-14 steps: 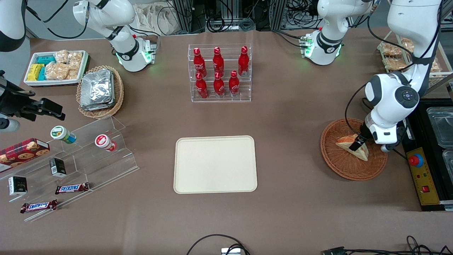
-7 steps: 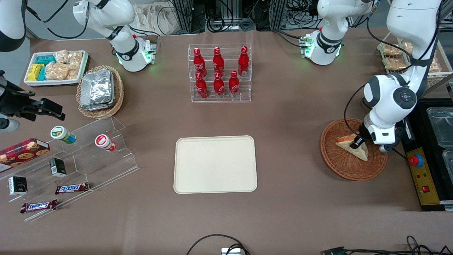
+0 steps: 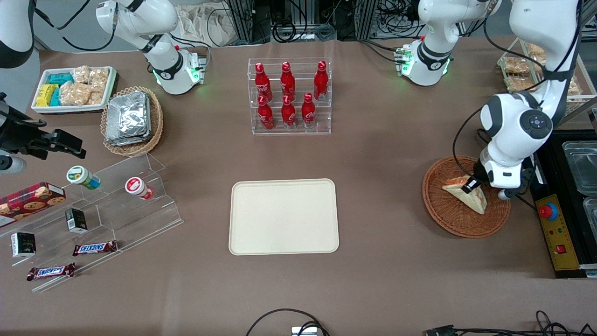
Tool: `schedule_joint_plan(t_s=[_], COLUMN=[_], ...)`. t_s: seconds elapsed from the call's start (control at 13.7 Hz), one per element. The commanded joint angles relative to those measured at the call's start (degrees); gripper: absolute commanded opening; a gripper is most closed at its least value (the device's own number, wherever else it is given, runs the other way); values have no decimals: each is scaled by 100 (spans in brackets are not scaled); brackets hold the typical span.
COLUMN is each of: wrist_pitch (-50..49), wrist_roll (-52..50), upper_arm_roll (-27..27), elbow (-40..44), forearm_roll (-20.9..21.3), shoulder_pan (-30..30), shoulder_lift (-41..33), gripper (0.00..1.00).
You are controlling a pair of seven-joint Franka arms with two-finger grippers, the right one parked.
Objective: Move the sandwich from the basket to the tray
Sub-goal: 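Close the left gripper on the sandwich and lift it from the basket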
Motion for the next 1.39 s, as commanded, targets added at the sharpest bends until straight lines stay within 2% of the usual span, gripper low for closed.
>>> schedule_joint_plan(t_s=[0.0, 0.29, 0.44, 0.73, 1.02, 1.17, 1.32], wrist_pitch=[-571, -1179, -1538, -2286, -2436, -2436, -2445], wrist_roll=[468, 873, 883, 856, 584, 575, 558], upper_arm_roll=[-2, -291, -659, -1345, -2109, -2426, -2454], elbow=[37, 415, 704, 1486, 1962, 2216, 2646], forearm_roll=[67, 154, 531, 542, 577, 821, 1173], shoulder_pan=[-348, -770, -850, -859, -867, -937, -1305], shoulder_lift=[-552, -729, -747, -536, -185, 87, 613], gripper=[0, 0, 0, 0, 0, 0, 0])
